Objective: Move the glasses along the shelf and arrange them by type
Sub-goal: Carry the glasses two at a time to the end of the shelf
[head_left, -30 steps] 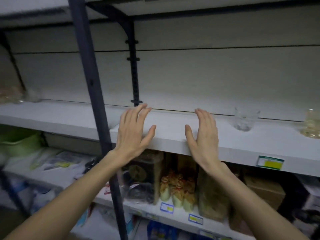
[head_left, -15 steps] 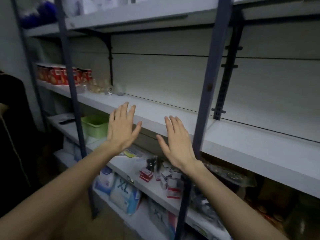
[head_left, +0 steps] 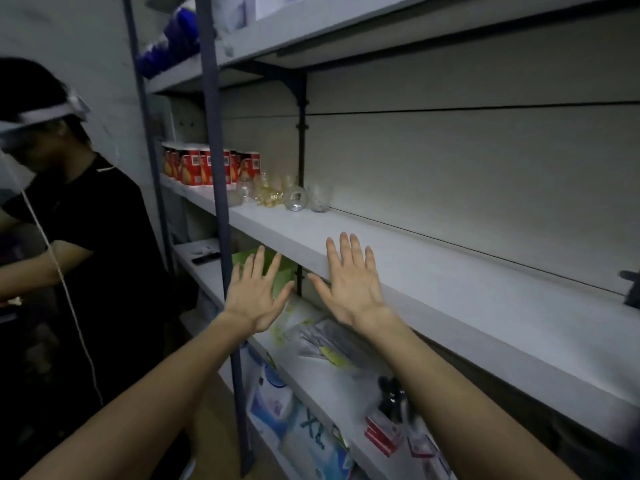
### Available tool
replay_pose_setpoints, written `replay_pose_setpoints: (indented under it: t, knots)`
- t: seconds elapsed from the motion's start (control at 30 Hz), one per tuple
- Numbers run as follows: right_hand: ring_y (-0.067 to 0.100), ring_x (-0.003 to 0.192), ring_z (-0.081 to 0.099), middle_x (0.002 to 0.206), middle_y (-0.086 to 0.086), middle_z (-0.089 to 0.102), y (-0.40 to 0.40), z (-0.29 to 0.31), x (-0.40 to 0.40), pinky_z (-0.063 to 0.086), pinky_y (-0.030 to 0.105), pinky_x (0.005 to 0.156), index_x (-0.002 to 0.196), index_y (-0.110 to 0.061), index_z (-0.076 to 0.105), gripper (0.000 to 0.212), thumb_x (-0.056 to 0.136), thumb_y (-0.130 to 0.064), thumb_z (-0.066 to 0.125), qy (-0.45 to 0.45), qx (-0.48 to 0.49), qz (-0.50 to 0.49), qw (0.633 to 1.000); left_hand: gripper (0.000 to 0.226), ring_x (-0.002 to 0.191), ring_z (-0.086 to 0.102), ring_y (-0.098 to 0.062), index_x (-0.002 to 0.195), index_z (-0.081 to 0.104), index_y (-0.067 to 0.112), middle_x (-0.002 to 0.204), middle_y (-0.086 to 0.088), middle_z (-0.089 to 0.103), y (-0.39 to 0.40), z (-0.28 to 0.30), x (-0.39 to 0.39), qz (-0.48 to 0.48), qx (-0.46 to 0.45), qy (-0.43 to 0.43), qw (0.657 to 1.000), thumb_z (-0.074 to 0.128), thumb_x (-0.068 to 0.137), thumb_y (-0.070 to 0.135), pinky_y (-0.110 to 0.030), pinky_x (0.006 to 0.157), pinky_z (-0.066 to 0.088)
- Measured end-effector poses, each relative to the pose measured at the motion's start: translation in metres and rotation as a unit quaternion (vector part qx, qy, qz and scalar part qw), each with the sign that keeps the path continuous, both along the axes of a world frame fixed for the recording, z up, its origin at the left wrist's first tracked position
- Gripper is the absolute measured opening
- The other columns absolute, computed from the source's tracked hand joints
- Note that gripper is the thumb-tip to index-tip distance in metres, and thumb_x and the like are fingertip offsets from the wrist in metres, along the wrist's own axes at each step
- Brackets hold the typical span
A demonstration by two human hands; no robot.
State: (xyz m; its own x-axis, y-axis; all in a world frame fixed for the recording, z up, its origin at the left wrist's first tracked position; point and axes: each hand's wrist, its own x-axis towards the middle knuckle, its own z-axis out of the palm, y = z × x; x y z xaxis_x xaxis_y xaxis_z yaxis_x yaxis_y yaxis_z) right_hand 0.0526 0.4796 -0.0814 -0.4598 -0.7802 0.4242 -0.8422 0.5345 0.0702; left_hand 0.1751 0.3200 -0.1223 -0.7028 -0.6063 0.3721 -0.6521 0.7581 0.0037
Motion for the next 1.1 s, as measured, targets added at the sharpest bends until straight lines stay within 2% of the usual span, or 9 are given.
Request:
replay_pose_setpoints:
  t: [0.13, 0.23, 0.4, 0.53, 0.73, 0.87, 1.0, 1.1]
  knots:
    - [0.032, 0.158, -0.009, 0.171, 0.015, -0.007, -0.074, 0.023, -0.038, 0.0, 0.053, 0.126, 0.164, -0.016, -0.005, 0.082, 0.102, -0.066, 0.013, -0.033, 0.019, -0.004, 0.999, 0.076, 0.159, 0.008, -0.03, 0.166, 0.001, 0.028, 0.173, -0.012, 0.002, -0.067, 0.021, -0.029, 0.003, -0.012, 0.016, 1.0, 0.01, 0.101, 0.067, -0.049, 0.128, 0.005]
    - [0.032, 0.158, -0.009, 0.171, 0.014, -0.008, -0.118, 0.032, -0.063, 0.001, 0.053, 0.126, 0.164, -0.017, -0.004, 0.083, 0.101, -0.068, 0.013, -0.068, 0.033, -0.019, 0.997, 0.075, 0.159, 0.01, -0.031, 0.166, -0.002, 0.029, 0.173, -0.012, 0.0, -0.11, 0.033, -0.044, 0.002, -0.034, 0.013, 0.999, 0.008, 0.101, 0.067, -0.049, 0.128, 0.006]
    - [0.031, 0.158, -0.006, 0.171, 0.013, -0.002, -0.171, 0.037, -0.096, 0.003, 0.052, 0.126, 0.164, -0.017, 0.003, 0.083, 0.101, -0.068, 0.018, -0.102, 0.021, -0.036, 0.994, 0.077, 0.159, 0.009, -0.032, 0.166, 0.0, 0.028, 0.173, -0.013, 0.001, -0.176, 0.046, -0.073, 0.008, -0.018, 0.023, 1.0, 0.004, 0.1, 0.068, -0.05, 0.128, 0.007]
    - [0.03, 0.158, -0.007, 0.172, 0.012, -0.003, -0.202, 0.038, -0.125, 0.002, 0.049, 0.127, 0.164, -0.017, 0.001, 0.08, 0.102, -0.065, 0.019, -0.073, 0.027, -0.059, 0.995, 0.078, 0.159, 0.009, -0.032, 0.166, 0.001, 0.027, 0.173, -0.014, 0.001, -0.228, 0.05, -0.098, -0.007, 0.009, 0.018, 1.0, 0.003, 0.1, 0.068, -0.049, 0.128, 0.009]
    - [0.031, 0.158, -0.005, 0.171, 0.013, -0.003, -0.245, 0.049, -0.161, 0.006, 0.05, 0.127, 0.164, -0.013, -0.001, 0.082, 0.103, -0.063, 0.022, -0.022, 0.009, -0.124, 0.992, 0.081, 0.158, 0.013, -0.034, 0.166, 0.005, 0.021, 0.172, -0.017, 0.006, -0.306, 0.067, -0.139, -0.044, 0.011, 0.001, 0.999, 0.012, 0.101, 0.069, -0.049, 0.125, 0.015]
    - [0.036, 0.157, -0.002, 0.17, 0.016, 0.0, -0.285, 0.063, -0.173, 0.009, 0.052, 0.126, 0.163, -0.012, 0.0, 0.087, 0.101, -0.061, 0.035, -0.021, -0.005, -0.17, 0.985, 0.083, 0.158, 0.01, -0.035, 0.165, 0.0, 0.02, 0.172, -0.017, 0.003, -0.346, 0.084, -0.167, -0.086, 0.013, 0.017, 0.996, 0.018, 0.101, 0.069, -0.052, 0.126, 0.012]
    - [0.039, 0.156, 0.001, 0.169, 0.019, 0.001, -0.318, 0.073, -0.184, 0.014, 0.053, 0.125, 0.162, -0.013, 0.0, 0.095, 0.095, -0.054, 0.054, -0.048, -0.013, -0.212, 0.976, 0.084, 0.158, 0.01, -0.035, 0.165, -0.006, 0.022, 0.173, -0.013, -0.001, -0.375, 0.09, -0.193, -0.136, -0.018, 0.002, 0.991, 0.023, 0.101, 0.068, -0.053, 0.125, 0.017]
    - [0.039, 0.156, 0.002, 0.17, 0.018, 0.001, -0.336, 0.074, -0.193, 0.015, 0.052, 0.125, 0.162, -0.014, 0.0, 0.097, 0.094, -0.053, 0.057, -0.074, -0.011, -0.234, 0.969, 0.085, 0.158, 0.01, -0.036, 0.166, -0.002, 0.022, 0.173, -0.012, 0.001, -0.392, 0.088, -0.213, -0.148, -0.023, -0.015, 0.989, 0.026, 0.101, 0.068, -0.052, 0.124, 0.017]
